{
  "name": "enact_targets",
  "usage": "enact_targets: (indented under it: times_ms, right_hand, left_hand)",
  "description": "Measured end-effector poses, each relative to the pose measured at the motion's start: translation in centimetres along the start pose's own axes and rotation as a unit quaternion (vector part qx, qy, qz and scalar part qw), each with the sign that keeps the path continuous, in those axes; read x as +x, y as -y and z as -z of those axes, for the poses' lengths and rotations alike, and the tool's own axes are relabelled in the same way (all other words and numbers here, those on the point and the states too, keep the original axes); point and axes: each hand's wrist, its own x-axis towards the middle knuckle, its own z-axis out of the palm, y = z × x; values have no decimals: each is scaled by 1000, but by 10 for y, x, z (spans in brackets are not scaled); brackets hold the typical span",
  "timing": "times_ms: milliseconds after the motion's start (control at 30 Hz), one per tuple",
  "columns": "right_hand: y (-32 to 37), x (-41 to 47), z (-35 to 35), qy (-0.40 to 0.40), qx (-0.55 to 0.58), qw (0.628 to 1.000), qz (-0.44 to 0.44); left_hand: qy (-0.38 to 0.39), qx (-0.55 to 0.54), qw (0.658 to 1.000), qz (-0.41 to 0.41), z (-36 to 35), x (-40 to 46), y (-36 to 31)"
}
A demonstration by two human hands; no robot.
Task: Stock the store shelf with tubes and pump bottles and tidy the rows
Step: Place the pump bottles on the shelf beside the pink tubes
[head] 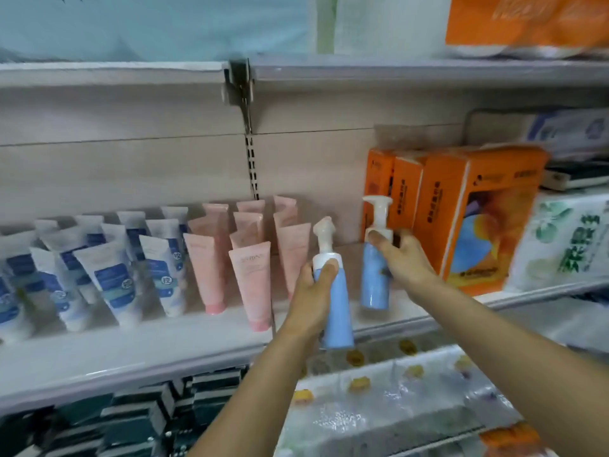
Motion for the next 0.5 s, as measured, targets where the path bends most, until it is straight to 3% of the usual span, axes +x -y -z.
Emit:
enact_targets:
  times_ms: [200, 367, 500]
  right_hand:
    - [-16, 42, -15, 68, -68, 993, 73]
    - [-34, 59, -35, 95, -96, 986, 99]
    - [-54, 65, -40, 156, -190, 966, 79]
  left_hand:
    - [-136, 21, 977, -164, -29, 13, -4]
    - [-205, 24, 957, -203, -37, 12, -6]
    - [-253, 41, 943, -210, -32, 16, -3]
